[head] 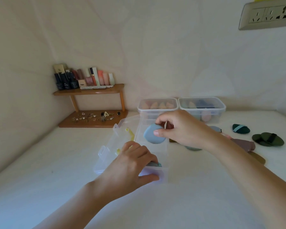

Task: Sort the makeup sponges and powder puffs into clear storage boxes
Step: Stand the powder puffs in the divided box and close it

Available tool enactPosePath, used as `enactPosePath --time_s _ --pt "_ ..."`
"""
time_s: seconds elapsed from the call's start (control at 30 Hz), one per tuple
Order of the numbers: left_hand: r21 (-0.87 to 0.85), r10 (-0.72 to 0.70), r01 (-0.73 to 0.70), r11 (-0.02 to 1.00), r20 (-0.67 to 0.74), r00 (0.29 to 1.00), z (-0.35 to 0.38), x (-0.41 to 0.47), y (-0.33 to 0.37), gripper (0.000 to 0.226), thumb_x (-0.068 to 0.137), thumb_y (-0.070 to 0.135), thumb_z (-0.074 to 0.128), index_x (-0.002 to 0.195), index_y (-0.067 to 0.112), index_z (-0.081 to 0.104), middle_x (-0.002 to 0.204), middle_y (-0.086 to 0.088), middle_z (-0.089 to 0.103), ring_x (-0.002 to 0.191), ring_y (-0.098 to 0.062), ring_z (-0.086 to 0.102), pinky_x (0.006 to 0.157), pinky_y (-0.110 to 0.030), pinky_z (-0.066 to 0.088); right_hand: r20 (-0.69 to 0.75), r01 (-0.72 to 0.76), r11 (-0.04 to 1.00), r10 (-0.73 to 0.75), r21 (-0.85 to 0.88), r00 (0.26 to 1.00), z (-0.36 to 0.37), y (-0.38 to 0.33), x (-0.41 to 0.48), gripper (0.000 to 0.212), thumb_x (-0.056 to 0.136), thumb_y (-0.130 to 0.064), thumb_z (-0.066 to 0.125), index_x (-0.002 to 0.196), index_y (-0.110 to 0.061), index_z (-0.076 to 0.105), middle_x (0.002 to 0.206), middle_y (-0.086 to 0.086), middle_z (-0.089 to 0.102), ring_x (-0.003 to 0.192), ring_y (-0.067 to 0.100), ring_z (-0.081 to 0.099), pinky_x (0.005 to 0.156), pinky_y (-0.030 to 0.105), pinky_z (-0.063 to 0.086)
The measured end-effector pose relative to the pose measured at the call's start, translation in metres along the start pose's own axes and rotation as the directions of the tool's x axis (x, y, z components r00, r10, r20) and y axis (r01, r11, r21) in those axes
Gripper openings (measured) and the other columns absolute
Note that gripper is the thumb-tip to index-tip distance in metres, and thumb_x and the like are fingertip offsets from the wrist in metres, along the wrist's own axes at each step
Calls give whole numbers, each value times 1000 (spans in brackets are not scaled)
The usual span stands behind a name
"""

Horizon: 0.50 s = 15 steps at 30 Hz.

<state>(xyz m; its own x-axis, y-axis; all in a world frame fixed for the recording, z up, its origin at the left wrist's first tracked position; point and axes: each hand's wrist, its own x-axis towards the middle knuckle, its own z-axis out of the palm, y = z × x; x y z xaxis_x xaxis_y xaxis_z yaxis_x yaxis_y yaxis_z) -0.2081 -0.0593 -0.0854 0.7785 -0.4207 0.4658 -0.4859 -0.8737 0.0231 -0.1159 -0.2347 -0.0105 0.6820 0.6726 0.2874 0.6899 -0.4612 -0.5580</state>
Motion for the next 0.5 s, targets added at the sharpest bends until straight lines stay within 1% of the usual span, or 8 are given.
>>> enactPosePath --time_s 0.07,0.13,0.17,0.23,0.3,0.4,0.47,0.5 --pt "-32 -3 3 999 -5 1000 0 -1 -1 28 84 51 61 94 25 65 84 12 60 79 -9 48 86 -14 28 7 8 999 -8 51 1000 5 1 -2 9 83 -23 72 87 -24 64 64 -19 60 56 -3 50 58 9 38" --pt "-62 -2 1 998 -4 1000 0 0 1 27 83 50 63 93 25 65 84 12 60 79 -9 48 83 -16 32 -3 11 996 -11 92 1000 9 4 -5 13 83 -22 73 90 -24 63 78 -10 65 59 -1 50 60 10 40" --pt "-77 0 -1 997 -10 1000 0 0 1 26 82 49 64 94 25 64 85 11 60 80 -9 49 82 -17 34 -10 6 996 -5 85 1000 10 5 -6 12 83 -21 72 91 -24 63 79 -7 65 61 -1 50 60 9 40" --pt "-113 -11 8 994 -23 1000 0 -2 1 28 81 47 66 98 25 62 90 11 59 84 -9 50 81 -19 37 -27 -8 1000 9 23 1000 14 8 -7 8 86 -22 68 94 -22 66 72 -12 61 62 -5 51 60 6 39" --pt "-158 -33 26 987 -42 999 -1 -5 1 33 80 45 67 105 25 60 100 12 56 92 -8 52 84 -20 40 -41 -12 999 11 -35 999 20 11 -8 12 89 -22 66 101 -23 68 68 -18 57 63 -9 53 60 5 38" --pt "-236 -108 89 968 -71 992 -7 -9 1 45 78 49 67 113 23 57 112 16 49 105 -4 50 90 -15 40 -36 -12 996 8 -87 999 29 14 -9 25 87 -25 68 111 -27 61 80 -14 62 62 -4 52 57 10 36" --pt "-243 -190 171 955 -57 980 -11 -11 -2 54 74 57 66 116 27 53 114 18 48 109 -2 47 93 -12 36 -44 -4 989 -3 -148 999 33 14 -10 25 85 -31 70 106 -27 57 86 -12 67 58 -7 47 55 11 32" --pt "-230 -226 212 950 -35 974 -12 -11 -3 58 71 62 65 118 30 50 115 20 47 110 0 44 94 -9 33 -45 -3 987 -4 -162 999 34 13 -11 21 84 -33 70 101 -28 59 87 -11 69 56 -8 46 55 13 31"
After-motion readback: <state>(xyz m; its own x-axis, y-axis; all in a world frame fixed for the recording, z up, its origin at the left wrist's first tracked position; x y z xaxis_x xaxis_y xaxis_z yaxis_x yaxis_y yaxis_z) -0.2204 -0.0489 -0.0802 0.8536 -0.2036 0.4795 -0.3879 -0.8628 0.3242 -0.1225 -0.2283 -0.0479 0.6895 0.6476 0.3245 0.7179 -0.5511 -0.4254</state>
